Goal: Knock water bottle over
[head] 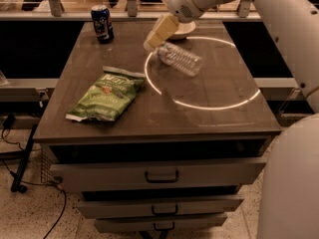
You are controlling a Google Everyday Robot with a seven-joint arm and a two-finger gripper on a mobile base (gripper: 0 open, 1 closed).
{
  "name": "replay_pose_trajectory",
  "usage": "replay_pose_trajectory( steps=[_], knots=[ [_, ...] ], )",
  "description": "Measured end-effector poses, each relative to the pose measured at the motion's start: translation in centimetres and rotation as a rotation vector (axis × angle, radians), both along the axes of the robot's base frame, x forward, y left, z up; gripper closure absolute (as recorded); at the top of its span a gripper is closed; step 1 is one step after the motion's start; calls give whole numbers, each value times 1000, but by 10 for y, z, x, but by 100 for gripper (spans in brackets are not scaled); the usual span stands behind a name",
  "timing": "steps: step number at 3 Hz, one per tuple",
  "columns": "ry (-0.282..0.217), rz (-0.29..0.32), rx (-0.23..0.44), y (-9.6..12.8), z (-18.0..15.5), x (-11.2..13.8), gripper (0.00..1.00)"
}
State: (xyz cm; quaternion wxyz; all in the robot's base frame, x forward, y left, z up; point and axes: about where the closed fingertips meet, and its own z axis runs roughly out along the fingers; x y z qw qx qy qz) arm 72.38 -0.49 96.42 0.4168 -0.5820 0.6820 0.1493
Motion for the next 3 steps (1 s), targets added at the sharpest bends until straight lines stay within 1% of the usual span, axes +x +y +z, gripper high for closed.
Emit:
replay_pose_trajectory(
  steps=[1,2,3],
  knots=[
    [-8,-34,-11,-16,2,6,0],
    [-74,-131,-53,-85,32,8,0],
    [-114,-192,-81,-131,52,8,0]
  ],
)
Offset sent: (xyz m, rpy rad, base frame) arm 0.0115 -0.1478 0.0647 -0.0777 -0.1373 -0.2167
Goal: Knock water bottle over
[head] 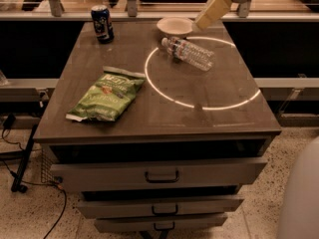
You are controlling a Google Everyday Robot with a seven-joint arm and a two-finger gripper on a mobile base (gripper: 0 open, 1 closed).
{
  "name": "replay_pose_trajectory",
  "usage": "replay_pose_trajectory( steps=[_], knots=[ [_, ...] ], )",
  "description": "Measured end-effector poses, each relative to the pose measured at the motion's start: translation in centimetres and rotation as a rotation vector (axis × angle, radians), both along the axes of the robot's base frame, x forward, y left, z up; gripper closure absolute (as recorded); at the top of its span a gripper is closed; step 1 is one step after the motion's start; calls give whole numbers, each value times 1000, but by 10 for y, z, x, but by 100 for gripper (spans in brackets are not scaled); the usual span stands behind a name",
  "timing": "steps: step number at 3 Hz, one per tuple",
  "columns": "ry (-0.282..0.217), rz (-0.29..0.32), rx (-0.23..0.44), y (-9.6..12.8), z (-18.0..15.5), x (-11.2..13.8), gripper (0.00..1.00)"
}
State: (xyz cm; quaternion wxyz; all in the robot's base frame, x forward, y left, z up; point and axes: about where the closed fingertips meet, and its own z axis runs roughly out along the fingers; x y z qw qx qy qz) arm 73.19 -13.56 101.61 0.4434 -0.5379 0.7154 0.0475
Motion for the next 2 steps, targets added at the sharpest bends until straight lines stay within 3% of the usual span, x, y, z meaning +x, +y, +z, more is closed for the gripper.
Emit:
replay_pose_trajectory(
  steps=[1,2],
  knots=[
    [-24,-73,24,-70,32,-18,0],
    [-29,-145,86,-126,51,-41,0]
  ],
)
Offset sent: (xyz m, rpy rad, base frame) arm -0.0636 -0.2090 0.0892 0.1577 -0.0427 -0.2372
